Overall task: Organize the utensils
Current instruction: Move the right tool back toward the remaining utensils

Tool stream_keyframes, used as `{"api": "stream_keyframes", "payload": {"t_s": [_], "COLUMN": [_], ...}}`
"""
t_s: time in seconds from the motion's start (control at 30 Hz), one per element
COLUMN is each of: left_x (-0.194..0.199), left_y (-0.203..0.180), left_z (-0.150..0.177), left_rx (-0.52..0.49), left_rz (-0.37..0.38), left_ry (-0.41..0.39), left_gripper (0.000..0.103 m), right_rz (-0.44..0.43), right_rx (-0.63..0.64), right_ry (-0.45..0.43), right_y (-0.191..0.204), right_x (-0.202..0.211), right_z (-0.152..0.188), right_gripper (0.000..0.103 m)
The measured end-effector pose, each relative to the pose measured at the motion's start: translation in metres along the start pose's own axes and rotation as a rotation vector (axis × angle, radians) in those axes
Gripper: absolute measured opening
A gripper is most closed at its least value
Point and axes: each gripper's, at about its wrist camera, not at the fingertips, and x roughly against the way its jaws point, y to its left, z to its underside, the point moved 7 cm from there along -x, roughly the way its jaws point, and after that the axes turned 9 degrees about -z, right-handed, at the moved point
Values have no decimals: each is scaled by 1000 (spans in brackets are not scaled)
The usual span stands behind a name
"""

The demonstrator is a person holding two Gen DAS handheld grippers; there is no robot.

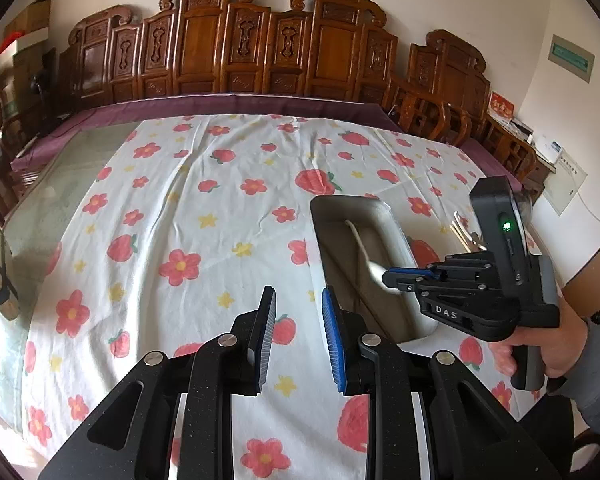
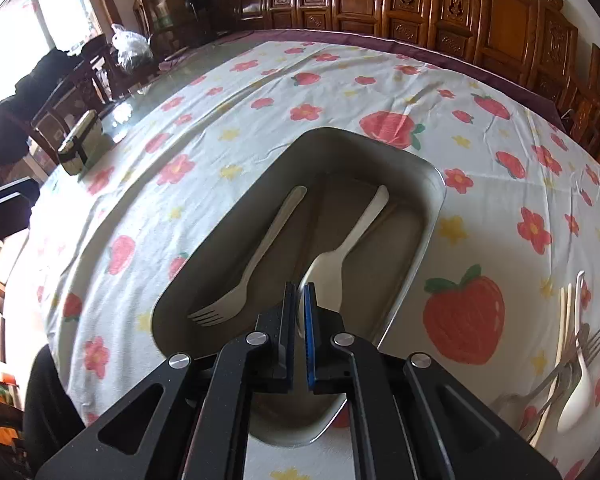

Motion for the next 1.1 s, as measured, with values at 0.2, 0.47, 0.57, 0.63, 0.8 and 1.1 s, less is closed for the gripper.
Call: {"api": "stream_keyframes", "payload": {"t_s": [0.2, 0.47, 0.57, 0.63, 0.8, 1.1], "left_x": [2, 7, 9, 11, 10, -4], "left_y": [-6, -21, -31, -39, -63, -119], "left_z": [4, 6, 7, 9, 16, 18], "left_rx": [-15, -37, -56, -72, -117, -161], "left_rz": [9, 23, 29, 37, 48, 103], "left_ry": [3, -3, -11, -15, -12, 22], "left_gripper": [22, 22, 34, 37, 42, 43], "right_rz": [3, 54, 75, 94, 152, 247], "right_rx": [-15, -28, -47, -60, -107, -185], "right_ry": [-37, -109, -111, -104, -88, -88], "right_y": [4, 3, -8, -19, -57, -132], "right_x": [24, 74, 92, 103, 134, 161], "right_z": [4, 26, 40, 51, 78, 108], "right_gripper": [30, 30, 30, 30, 30, 30]}}
